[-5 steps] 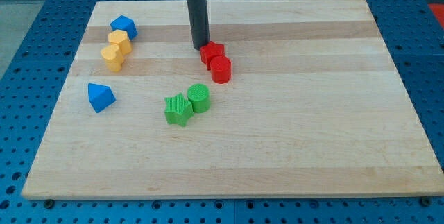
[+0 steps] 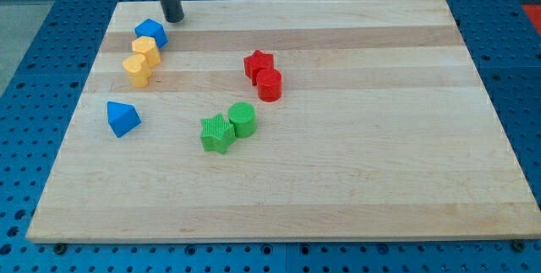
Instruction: Slide the cube into the triangle
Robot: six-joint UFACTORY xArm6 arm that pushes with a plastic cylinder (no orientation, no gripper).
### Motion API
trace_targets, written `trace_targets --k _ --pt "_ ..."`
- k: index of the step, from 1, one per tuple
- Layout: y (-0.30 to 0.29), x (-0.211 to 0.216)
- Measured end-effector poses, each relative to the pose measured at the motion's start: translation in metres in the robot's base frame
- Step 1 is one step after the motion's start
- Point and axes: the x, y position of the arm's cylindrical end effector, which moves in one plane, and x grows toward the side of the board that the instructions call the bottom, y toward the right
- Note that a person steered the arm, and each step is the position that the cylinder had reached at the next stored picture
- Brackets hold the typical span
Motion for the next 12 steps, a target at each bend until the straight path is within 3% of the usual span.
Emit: trace_targets --k 3,6,8,12 --pt "-0.035 0.019" --pt "-0.013 0.040" --pt "0.035 0.038" --pt "0.008 0.051"
